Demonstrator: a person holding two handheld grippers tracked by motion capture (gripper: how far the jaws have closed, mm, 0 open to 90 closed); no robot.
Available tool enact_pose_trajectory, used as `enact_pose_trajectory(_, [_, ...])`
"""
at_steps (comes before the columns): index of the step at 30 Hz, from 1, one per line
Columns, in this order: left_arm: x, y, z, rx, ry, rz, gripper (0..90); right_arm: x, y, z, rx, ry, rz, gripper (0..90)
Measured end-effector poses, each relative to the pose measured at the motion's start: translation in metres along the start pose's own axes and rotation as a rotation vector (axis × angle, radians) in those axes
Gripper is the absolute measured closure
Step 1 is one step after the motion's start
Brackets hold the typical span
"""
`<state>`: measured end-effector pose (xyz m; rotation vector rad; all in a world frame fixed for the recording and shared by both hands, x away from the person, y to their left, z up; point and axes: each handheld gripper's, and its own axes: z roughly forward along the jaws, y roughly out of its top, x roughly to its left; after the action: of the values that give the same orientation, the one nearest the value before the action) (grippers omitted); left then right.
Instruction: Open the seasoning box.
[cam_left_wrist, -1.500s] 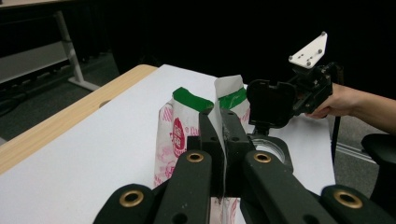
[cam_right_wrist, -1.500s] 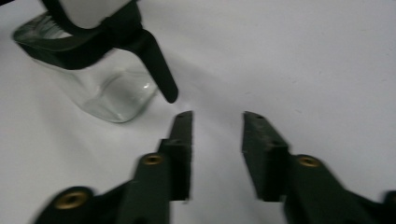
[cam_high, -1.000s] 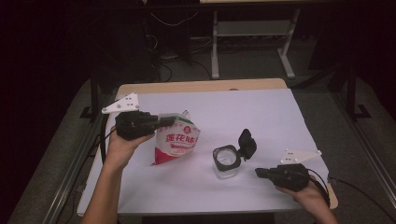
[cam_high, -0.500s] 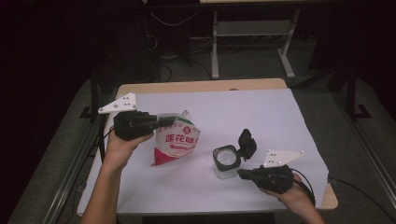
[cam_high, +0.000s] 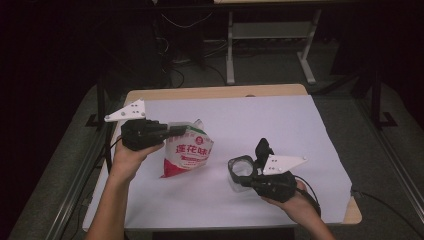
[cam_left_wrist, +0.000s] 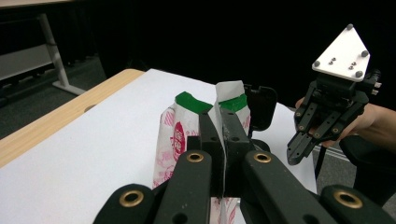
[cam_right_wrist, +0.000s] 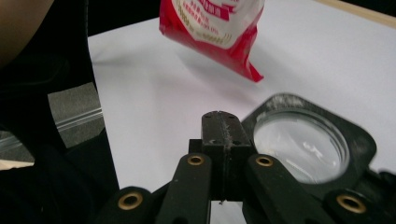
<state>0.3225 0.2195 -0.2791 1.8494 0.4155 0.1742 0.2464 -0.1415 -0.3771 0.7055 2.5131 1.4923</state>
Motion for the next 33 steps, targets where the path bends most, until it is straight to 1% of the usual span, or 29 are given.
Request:
enact_pose_trajectory(4, [0.0, 0.001, -0.004, -0.017, -0.007, -0.01, 90.0, 0.0, 0.011, 0.008, -0.005, -0.006, -0.008, 89.9])
enact_pose_trajectory(6, [0.0, 0.002, -0.005, -0.021, -0.008, -0.008, 90.0, 0.0, 0.013, 0.01, -0.003, -0.008, -0.011, 89.9])
enact_pose_trajectory(8, [0.0, 0.006, -0.008, -0.023, -0.012, -0.008, 90.0, 0.0, 0.019, 0.018, -0.002, -0.011, -0.013, 89.7])
enact_pose_trajectory(11, [0.0, 0.012, -0.014, -0.028, -0.012, 0.0, 90.0, 0.001, 0.026, 0.027, 0.001, -0.008, -0.024, 85.2])
enact_pose_trajectory(12, [0.0, 0.012, -0.014, -0.028, -0.012, 0.0, 90.0, 0.001, 0.026, 0.027, 0.001, -0.008, -0.024, 85.2])
enact_pose_trajectory(13, [0.0, 0.016, -0.018, -0.038, -0.021, -0.001, 90.0, 0.002, 0.032, 0.033, 0.0, -0.009, -0.033, 80.7])
enact_pose_trajectory(15, [0.001, 0.02, -0.022, -0.044, -0.031, -0.007, 90.0, 0.002, 0.036, 0.04, 0.004, -0.015, -0.037, 74.7])
enact_pose_trajectory(16, [0.001, 0.022, -0.023, -0.047, -0.036, -0.004, 90.0, 0.003, 0.038, 0.043, 0.001, -0.012, -0.04, 72.6])
enact_pose_trajectory(17, [0.001, 0.022, -0.023, -0.047, -0.036, -0.004, 90.0, 0.003, 0.038, 0.043, 0.001, -0.012, -0.04, 72.6])
enact_pose_trajectory(18, [0.0, 0.025, -0.025, -0.048, -0.038, -0.001, 90.0, 0.003, 0.039, 0.046, -0.001, -0.018, -0.04, 70.0])
enact_pose_trajectory(19, [-0.001, 0.03, -0.028, -0.053, -0.047, 0.008, 90.0, 0.003, 0.043, 0.052, 0.005, -0.028, -0.045, 65.1])
enact_pose_trajectory(20, [-0.002, 0.034, -0.03, -0.056, -0.046, 0.014, 90.0, 0.003, 0.045, 0.055, 0.01, -0.031, -0.045, 62.0])
enact_pose_trajectory(23, [-0.004, 0.041, -0.033, -0.064, -0.055, 0.024, 90.0, 0.003, 0.05, 0.064, 0.016, -0.061, -0.052, 54.9])
enact_pose_trajectory(24, [-0.004, 0.041, -0.033, -0.064, -0.055, 0.024, 90.0, 0.003, 0.05, 0.064, 0.016, -0.061, -0.052, 54.9])
enact_pose_trajectory(25, [-0.007, 0.045, -0.036, -0.071, -0.066, 0.035, 90.0, 0.0, 0.053, 0.069, 0.011, -0.069, -0.056, 51.9])
enact_pose_trajectory(29, [-0.011, 0.049, -0.037, -0.08, -0.081, 0.041, 90.0, 0.0, 0.057, 0.076, 0.027, -0.08, -0.06, 48.5])
enact_pose_trajectory(32, [-0.013, 0.051, -0.037, -0.083, -0.092, 0.048, 90.0, 0.001, 0.061, 0.082, 0.032, -0.089, -0.086, 46.0])
enact_pose_trajectory(33, [-0.014, 0.052, -0.037, -0.084, -0.098, 0.052, 90.0, 0.001, 0.063, 0.085, 0.033, -0.094, -0.087, 45.3])
